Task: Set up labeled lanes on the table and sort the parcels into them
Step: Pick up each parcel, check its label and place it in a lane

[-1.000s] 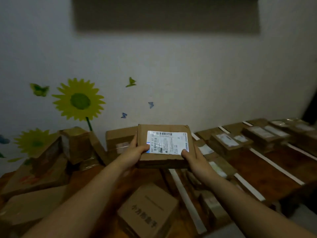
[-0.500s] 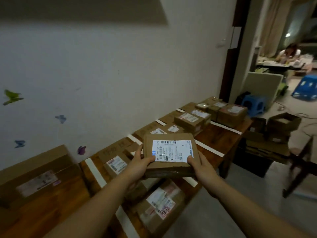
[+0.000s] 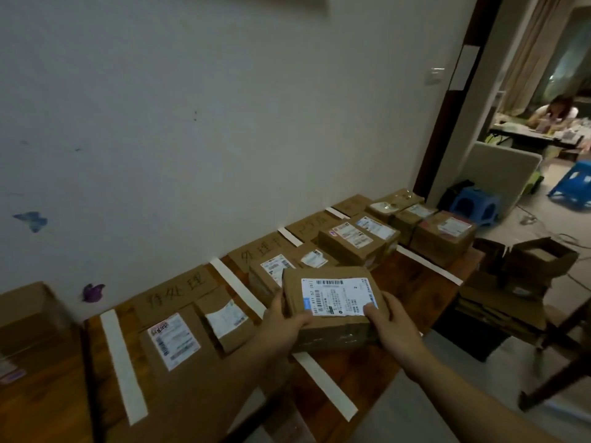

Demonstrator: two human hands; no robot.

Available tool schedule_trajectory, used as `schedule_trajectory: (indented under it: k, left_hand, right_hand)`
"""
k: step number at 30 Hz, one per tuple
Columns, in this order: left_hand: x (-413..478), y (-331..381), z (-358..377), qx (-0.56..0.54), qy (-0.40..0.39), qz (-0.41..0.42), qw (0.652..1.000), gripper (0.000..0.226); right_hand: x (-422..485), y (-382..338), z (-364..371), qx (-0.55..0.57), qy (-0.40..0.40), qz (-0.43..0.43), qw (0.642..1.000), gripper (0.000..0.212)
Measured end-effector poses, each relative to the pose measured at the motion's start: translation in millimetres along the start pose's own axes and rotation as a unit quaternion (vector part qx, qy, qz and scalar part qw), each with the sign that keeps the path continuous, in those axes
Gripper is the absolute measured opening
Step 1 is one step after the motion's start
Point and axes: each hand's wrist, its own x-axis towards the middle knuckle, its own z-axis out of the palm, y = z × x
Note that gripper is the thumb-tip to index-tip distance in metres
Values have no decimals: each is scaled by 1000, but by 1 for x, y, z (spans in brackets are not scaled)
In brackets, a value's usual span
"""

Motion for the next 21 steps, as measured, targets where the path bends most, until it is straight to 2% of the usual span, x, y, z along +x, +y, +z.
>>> schedule_trajectory:
  k: [4, 8, 12, 16, 18, 19, 21]
  left_hand:
    - [33, -9, 28, 5, 30, -41, 999, 79]
    - [59, -12, 51, 49, 47, -89, 994, 63]
    - [69, -17, 82, -17, 104, -114, 988, 46]
    - [82, -34, 108, -108, 214, -140, 961, 69]
    - [84, -39, 120, -166, 264, -129, 941, 69]
    - [85, -41, 126, -170, 261, -125, 942, 63]
    - [85, -47, 139, -108, 212, -131, 962, 58]
  right_hand:
    - [50, 18, -23, -69, -73, 3, 995, 61]
    - [110, 43, -51, -73, -155, 31, 985, 70]
    - [145, 66, -57, -194, -237, 23, 952, 44]
    - [153, 86, -59, -215, -221, -5, 951, 28]
    - [155, 94, -62, -198, -219, -14, 955, 16]
    - [156, 98, -61, -195, -225, -19, 954, 12]
    - [155, 106, -60, -207, -253, -35, 944, 17]
